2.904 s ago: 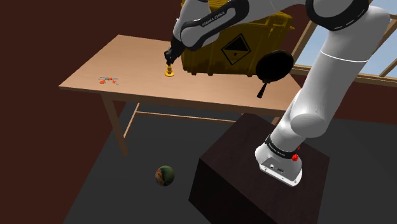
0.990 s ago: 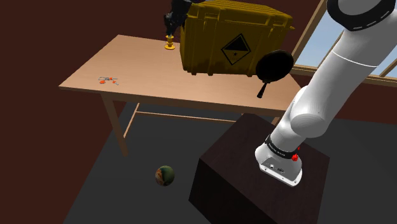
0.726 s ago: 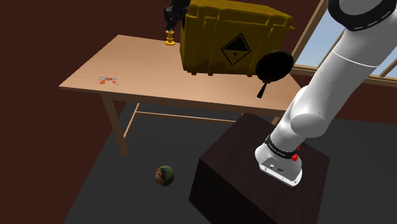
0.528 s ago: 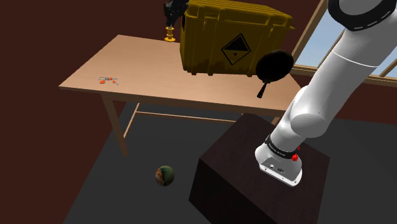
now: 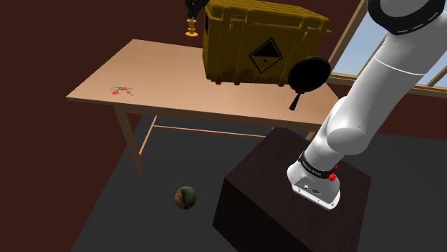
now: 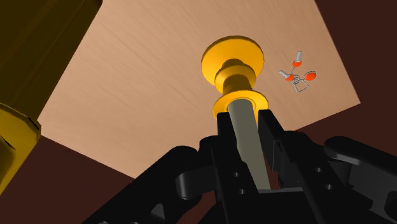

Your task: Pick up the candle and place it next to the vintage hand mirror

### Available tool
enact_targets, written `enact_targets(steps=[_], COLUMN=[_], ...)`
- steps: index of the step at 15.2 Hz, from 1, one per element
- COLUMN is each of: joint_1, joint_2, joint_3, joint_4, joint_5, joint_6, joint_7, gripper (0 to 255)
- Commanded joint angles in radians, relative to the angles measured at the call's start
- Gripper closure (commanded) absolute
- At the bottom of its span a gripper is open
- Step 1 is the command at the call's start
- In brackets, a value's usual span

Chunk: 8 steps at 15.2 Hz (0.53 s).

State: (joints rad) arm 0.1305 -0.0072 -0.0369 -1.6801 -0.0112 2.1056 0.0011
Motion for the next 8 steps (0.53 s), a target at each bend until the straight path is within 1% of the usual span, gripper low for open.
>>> enact_targets(steps=[1, 8], joint_1=[0.000, 0.000], joint_2=[0.005, 0.029], joint_3=[0.001, 0.000], joint_4=[0.036, 0.161], joint_5=[0.000, 0.002], joint_6=[-0.031, -0.132], joint_7=[0.001, -0.001], gripper=[255, 255])
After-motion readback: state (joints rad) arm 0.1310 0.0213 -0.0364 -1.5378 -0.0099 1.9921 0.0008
